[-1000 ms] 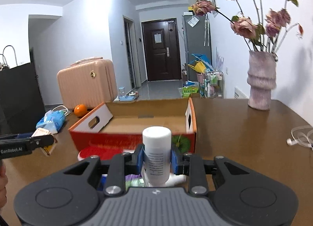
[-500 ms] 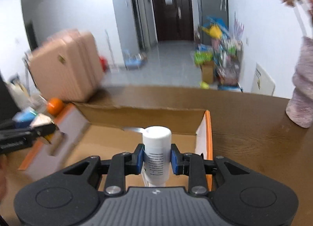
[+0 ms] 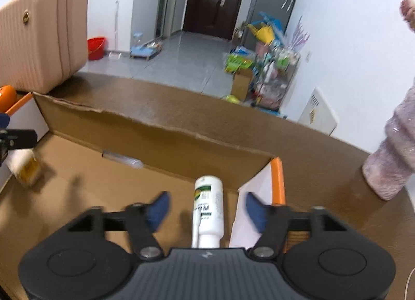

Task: Organize rigid objects
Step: 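Lower both held items into the cardboard box and open both tools, then move both tools back toward the items on the table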

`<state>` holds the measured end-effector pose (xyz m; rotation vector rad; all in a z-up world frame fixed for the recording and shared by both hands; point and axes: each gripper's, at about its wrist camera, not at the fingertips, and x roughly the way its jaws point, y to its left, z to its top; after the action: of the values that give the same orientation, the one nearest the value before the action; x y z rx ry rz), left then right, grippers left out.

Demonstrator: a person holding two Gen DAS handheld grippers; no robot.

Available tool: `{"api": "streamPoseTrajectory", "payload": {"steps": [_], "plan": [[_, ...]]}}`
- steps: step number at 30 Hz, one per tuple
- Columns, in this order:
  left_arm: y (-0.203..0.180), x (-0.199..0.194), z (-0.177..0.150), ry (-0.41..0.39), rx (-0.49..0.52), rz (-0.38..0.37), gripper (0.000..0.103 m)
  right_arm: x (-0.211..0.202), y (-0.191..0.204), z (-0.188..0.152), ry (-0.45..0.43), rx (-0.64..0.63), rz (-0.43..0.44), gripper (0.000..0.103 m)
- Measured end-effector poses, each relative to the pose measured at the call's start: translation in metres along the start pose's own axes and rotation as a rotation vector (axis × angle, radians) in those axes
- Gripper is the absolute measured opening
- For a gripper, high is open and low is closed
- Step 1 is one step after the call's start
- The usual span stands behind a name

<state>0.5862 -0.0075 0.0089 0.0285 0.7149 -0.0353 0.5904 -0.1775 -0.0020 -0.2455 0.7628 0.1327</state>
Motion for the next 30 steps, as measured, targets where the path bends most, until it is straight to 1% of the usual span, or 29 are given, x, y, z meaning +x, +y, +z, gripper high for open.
{"api": "streamPoseTrajectory", "payload": {"steps": [4, 7, 10, 13, 15, 17, 21, 25, 30], "plan": [[-0.015, 0.000, 0.000, 0.015, 0.008, -0.040, 0.078, -0.011, -0.011, -0.011, 0.003, 0.027, -0.014, 0.071], [-0.026, -0.005, -0.003, -0.004, 0.014, -0.090, 0.082, -0.020, -0.030, -0.021, -0.003, 0.071, -0.010, 0.071], [-0.037, -0.013, -0.005, -0.047, 0.029, -0.084, 0.083, -0.029, -0.043, -0.029, -0.024, 0.114, -0.009, 0.073], [-0.042, -0.030, -0.006, -0.057, 0.034, -0.070, 0.083, -0.044, -0.046, -0.035, -0.035, 0.109, -0.032, 0.073], [-0.040, -0.055, -0.007, -0.106, 0.038, -0.084, 0.083, -0.064, -0.047, -0.036, -0.063, 0.117, -0.020, 0.074], [-0.039, -0.087, -0.005, -0.157, 0.051, -0.077, 0.084, -0.089, -0.052, -0.034, -0.104, 0.138, -0.007, 0.075], [-0.033, -0.149, -0.010, -0.255, 0.062, -0.063, 0.088, -0.147, -0.055, -0.038, -0.188, 0.146, -0.009, 0.082], [-0.027, -0.212, -0.034, -0.361, 0.066, -0.070, 0.093, -0.200, -0.058, -0.054, -0.273, 0.163, -0.020, 0.087], [-0.023, -0.271, -0.078, -0.456, 0.082, -0.072, 0.099, -0.264, -0.048, -0.098, -0.388, 0.205, -0.032, 0.092]]}}
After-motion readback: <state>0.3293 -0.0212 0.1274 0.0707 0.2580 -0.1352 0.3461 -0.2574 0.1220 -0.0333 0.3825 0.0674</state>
